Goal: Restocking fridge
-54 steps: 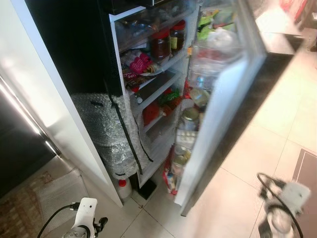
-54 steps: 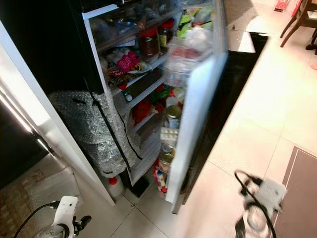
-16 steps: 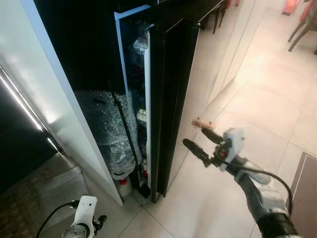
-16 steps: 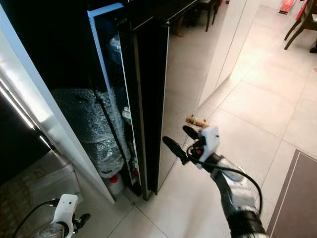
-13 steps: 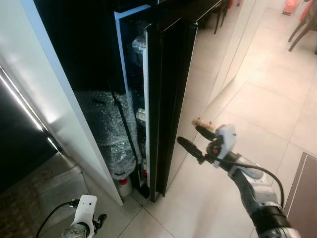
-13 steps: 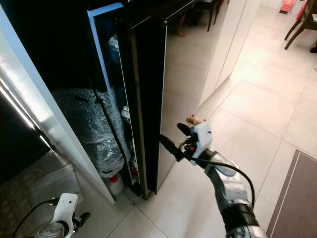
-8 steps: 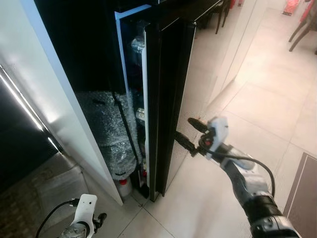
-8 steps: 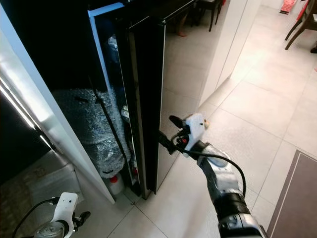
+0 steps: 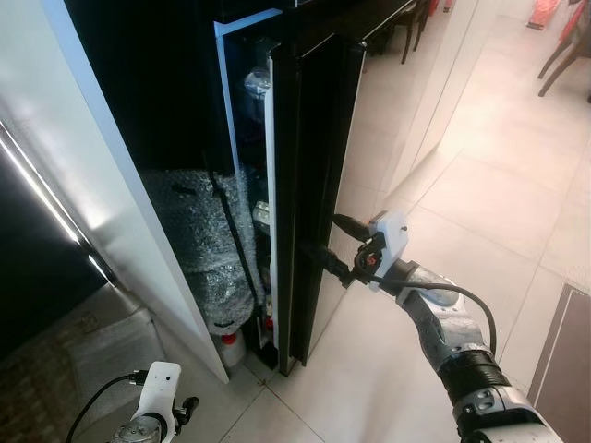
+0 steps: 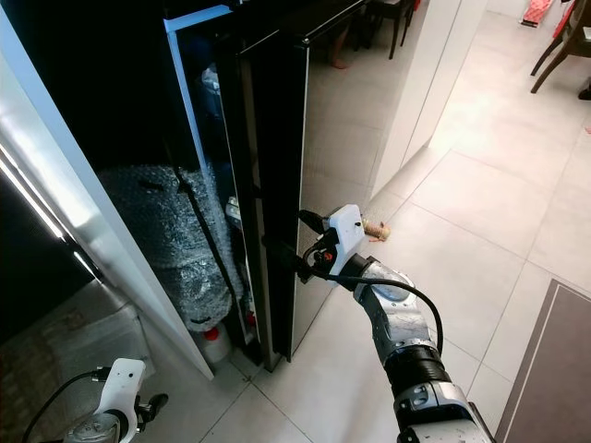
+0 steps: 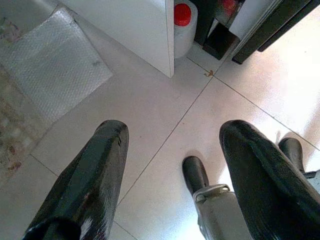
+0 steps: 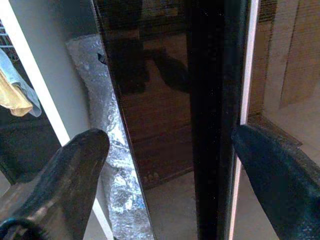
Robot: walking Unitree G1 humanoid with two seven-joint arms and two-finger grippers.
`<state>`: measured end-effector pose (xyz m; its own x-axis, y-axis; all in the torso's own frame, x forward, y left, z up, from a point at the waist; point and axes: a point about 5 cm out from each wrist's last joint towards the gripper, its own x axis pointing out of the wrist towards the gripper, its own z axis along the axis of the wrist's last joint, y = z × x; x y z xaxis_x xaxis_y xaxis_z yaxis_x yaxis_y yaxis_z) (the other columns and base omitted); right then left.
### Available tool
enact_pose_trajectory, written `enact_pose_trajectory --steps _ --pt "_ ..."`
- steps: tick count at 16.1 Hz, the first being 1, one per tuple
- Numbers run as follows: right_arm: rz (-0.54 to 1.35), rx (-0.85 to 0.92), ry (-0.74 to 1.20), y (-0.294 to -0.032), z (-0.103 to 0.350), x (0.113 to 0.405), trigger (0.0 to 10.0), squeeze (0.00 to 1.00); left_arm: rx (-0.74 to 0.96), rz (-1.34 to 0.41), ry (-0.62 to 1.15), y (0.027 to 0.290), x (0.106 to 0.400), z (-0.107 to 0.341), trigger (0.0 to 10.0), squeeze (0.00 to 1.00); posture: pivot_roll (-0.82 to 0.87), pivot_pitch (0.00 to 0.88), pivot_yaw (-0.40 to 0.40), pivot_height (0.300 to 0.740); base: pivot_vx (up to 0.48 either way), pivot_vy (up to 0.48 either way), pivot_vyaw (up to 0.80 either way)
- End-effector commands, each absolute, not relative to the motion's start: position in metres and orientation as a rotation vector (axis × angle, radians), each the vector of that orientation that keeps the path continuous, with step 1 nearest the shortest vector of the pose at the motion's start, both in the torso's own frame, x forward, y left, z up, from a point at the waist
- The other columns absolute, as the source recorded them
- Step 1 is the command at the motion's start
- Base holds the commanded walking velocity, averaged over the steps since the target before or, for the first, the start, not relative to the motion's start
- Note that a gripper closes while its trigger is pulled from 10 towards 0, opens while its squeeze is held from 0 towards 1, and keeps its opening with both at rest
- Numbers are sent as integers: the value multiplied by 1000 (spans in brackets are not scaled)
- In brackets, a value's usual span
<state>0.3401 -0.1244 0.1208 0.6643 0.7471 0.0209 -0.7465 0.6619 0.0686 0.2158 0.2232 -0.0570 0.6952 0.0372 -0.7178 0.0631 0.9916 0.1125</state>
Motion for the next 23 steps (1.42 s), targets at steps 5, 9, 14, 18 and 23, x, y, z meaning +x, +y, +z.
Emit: enact_pose_trajectory --steps 5,9,14,18,23 --pt "867 21 6 -119 124 346 10000 0 130 -6 812 223 213 -59 10000 0 -59 38 -9 740 0 0 0" --pt "866 4 -4 -114 129 351 10000 0 130 0 810 223 214 -59 10000 0 -51 36 -12 740 0 0 0" --pt "839 -10 -28 -109 140 362 10000 0 130 5 809 224 213 -59 10000 0 -46 37 -12 740 0 0 0" --pt "847 -12 -43 -101 147 367 10000 0 132 6 810 224 213 -59 10000 0 -45 37 -12 740 0 0 0" --pt "890 -6 -55 -82 154 371 10000 0 130 10 812 224 213 -59 10000 0 -29 36 -16 740 0 0 0"
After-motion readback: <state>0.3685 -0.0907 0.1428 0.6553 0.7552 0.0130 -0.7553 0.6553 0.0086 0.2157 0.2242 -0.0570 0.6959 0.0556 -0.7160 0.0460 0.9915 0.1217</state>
